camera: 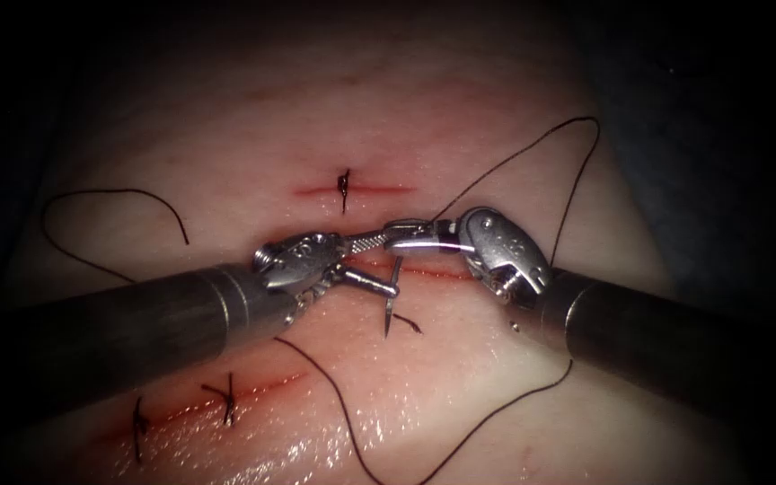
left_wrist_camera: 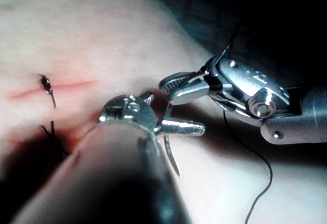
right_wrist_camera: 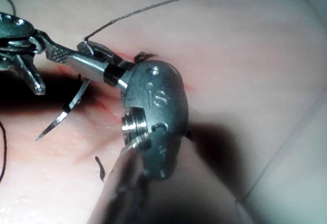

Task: Wound Closure

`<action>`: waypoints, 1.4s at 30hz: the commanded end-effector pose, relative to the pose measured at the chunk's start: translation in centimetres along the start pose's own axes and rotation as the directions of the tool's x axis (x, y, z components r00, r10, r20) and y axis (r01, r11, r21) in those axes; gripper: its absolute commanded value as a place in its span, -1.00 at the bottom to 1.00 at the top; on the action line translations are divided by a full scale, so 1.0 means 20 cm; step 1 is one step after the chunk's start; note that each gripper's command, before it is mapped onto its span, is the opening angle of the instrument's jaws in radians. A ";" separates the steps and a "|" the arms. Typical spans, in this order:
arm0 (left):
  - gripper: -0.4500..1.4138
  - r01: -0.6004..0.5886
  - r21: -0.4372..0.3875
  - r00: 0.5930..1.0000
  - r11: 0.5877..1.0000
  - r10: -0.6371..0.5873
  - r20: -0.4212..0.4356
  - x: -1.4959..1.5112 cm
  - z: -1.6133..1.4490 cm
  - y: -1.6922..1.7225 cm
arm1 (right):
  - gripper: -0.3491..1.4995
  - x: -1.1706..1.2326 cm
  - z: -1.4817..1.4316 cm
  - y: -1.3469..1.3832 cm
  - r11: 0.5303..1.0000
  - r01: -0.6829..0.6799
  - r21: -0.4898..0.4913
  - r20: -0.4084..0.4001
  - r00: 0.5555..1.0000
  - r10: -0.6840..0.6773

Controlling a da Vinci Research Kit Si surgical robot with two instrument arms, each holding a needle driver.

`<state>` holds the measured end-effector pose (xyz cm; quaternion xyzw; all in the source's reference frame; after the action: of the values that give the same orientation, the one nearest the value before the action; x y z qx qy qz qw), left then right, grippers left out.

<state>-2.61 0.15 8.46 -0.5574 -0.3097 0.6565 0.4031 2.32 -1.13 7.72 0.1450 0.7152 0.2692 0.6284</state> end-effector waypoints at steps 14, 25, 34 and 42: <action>0.24 0.022 0.009 0.998 1.000 -0.023 0.058 -0.008 0.005 -0.010 | -1.00 0.007 0.008 0.000 0.998 0.063 0.001 -0.027 0.998 -0.063; -1.00 0.185 -0.162 0.981 0.969 -0.172 0.093 -0.010 0.005 -0.015 | -1.00 0.007 0.010 -0.004 0.998 0.070 0.002 -0.029 0.997 -0.070; -1.00 0.296 -0.155 0.955 0.942 -0.290 0.063 -0.005 0.000 -0.015 | 0.71 0.003 0.010 -0.006 0.958 -0.174 -0.227 -0.005 0.984 0.178; -1.00 0.270 -0.188 0.963 0.944 -0.261 0.072 -0.005 -0.001 -0.011 | 0.73 0.004 0.013 -0.004 0.951 -0.184 -0.248 -0.045 0.983 0.179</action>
<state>-2.49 0.13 8.63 -0.5320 -0.4544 0.5753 0.4237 2.47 -1.15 7.56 0.1288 0.6648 0.4192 0.6048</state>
